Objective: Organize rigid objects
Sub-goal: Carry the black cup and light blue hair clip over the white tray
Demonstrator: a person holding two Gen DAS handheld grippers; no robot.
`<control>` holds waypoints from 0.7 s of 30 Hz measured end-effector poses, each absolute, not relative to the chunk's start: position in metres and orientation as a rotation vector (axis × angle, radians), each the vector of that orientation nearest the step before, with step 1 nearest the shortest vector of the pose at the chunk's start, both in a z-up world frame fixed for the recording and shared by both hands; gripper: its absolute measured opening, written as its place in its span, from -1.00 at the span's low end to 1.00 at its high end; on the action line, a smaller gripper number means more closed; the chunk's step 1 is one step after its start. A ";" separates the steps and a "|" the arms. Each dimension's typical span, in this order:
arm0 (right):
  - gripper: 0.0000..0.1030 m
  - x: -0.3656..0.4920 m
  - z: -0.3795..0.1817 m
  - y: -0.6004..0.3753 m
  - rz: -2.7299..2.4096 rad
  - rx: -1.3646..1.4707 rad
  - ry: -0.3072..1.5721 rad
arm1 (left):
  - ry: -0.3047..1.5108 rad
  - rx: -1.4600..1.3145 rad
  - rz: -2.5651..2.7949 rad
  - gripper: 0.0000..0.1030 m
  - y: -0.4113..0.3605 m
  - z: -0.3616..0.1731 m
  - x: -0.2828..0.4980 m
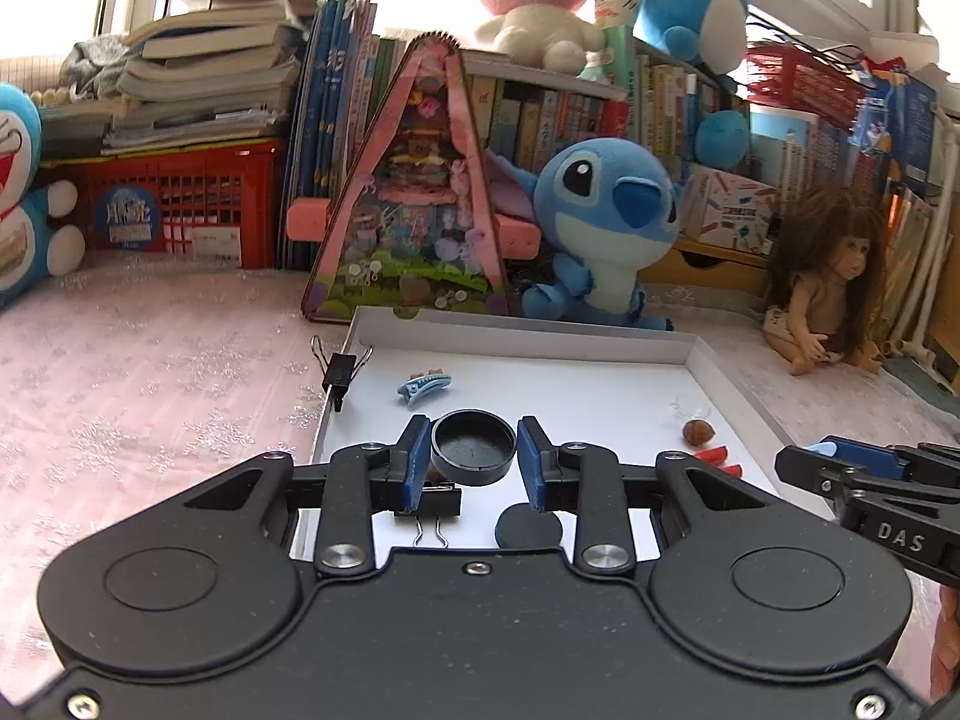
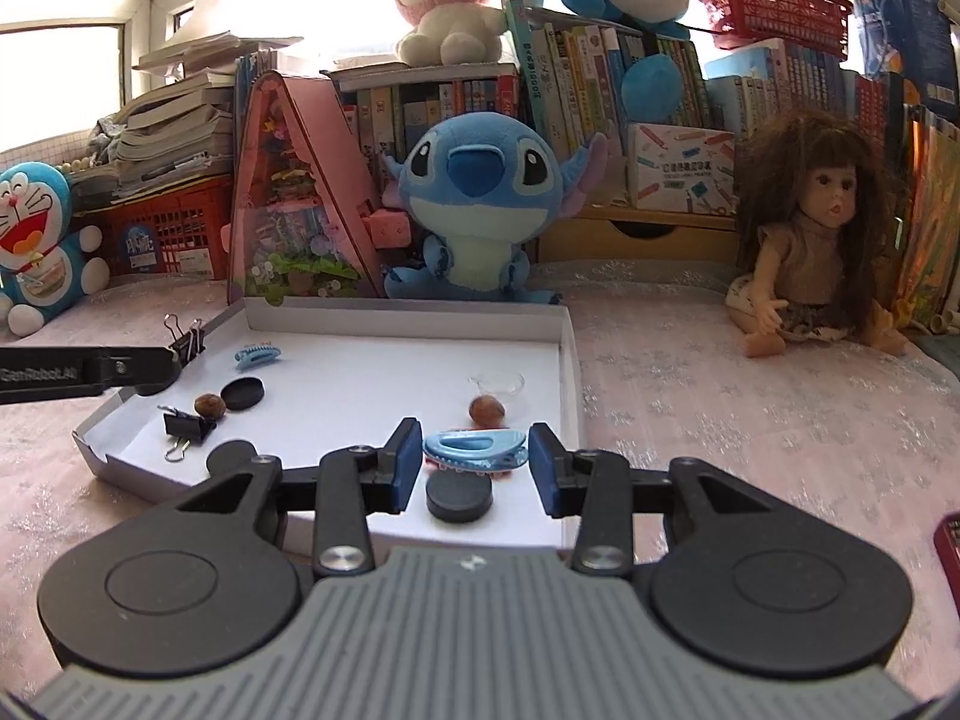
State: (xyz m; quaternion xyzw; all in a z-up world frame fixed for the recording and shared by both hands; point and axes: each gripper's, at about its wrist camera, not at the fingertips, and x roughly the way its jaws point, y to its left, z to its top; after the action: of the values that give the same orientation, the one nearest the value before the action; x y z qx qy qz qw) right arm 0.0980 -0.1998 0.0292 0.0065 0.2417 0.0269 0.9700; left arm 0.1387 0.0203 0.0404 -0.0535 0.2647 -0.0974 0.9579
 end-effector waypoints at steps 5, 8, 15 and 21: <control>-0.13 0.115 0.032 -0.201 0.069 0.038 0.504 | 0.542 -0.113 -0.209 -0.43 0.013 0.036 0.157; -0.14 0.137 0.032 -0.201 0.103 0.047 0.556 | 0.535 -0.103 -0.223 -0.43 0.006 0.039 0.182; -0.14 0.185 0.037 -0.210 0.121 0.091 0.617 | 0.593 -0.117 -0.227 -0.43 -0.008 0.040 0.230; -0.14 0.212 0.031 -0.205 0.129 0.070 0.617 | 0.605 -0.060 -0.165 -0.43 -0.024 0.022 0.254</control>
State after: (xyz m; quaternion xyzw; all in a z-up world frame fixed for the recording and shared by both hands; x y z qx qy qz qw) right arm 0.2119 -0.2051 0.0313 0.0347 0.3032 0.0634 0.9502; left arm 0.2540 -0.0243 0.0224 -0.0296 0.2973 -0.0812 0.9509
